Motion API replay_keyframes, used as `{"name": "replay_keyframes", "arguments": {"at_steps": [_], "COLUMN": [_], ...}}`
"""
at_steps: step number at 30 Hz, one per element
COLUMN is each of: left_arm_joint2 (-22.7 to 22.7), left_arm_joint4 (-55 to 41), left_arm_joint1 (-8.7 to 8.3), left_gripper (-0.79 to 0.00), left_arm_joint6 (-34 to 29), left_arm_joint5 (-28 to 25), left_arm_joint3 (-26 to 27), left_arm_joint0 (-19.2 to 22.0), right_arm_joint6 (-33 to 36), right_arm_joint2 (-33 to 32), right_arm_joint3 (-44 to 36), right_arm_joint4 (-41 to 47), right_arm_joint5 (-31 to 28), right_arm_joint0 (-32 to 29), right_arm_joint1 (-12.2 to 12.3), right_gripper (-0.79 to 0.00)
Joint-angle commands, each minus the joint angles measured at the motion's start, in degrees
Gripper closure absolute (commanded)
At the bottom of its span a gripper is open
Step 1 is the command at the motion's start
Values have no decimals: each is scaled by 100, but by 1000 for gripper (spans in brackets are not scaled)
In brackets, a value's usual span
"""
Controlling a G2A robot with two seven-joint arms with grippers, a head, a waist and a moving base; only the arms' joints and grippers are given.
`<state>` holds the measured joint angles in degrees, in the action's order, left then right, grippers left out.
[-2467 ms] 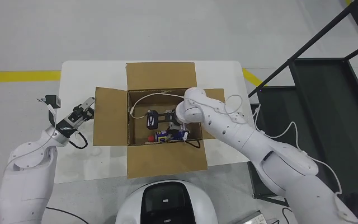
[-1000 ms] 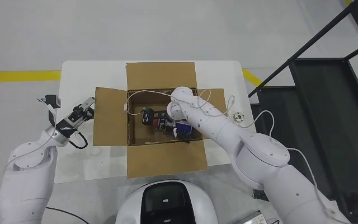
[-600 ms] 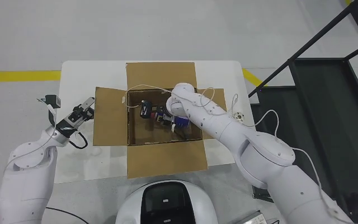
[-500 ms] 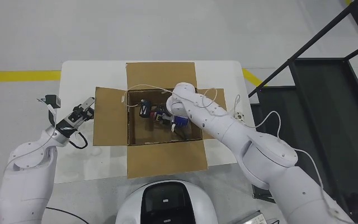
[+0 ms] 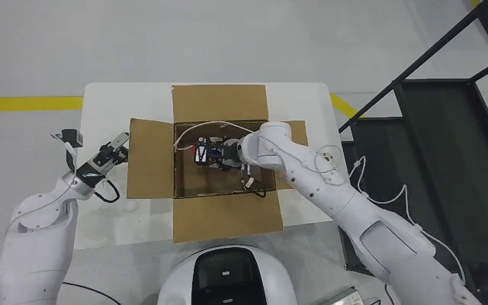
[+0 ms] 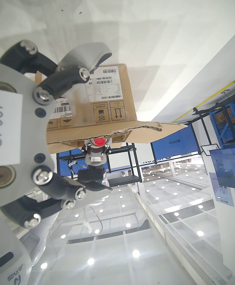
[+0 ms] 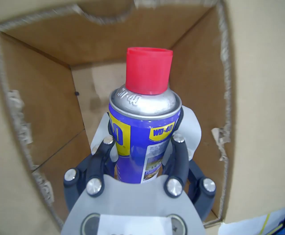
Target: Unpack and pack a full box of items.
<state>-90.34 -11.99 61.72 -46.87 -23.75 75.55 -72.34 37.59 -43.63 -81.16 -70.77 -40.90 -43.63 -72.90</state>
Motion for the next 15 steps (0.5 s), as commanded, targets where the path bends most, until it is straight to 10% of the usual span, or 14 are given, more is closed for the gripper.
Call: {"name": "replay_keyframes", "arguments": {"at_steps": [1, 15], "left_arm_joint2": [0, 0], "left_arm_joint4": [0, 0], "left_arm_joint1": [0, 0], "left_gripper": [-785, -785], "left_arm_joint6": [0, 0], "left_arm_joint5": [0, 0], "left_arm_joint3": [0, 0], "left_arm_joint0": [0, 0], "right_arm_joint6": [-639, -3516], "right_arm_joint2": [-421, -2437], "right_arm_joint3": [-598, -2379], "right_arm_joint4": [-400, -1580], "right_arm_joint5": [-140, -113], "right_arm_joint0": [-499, -2863], "right_arm_joint1": [187, 813], "right_gripper": [0, 0]}}
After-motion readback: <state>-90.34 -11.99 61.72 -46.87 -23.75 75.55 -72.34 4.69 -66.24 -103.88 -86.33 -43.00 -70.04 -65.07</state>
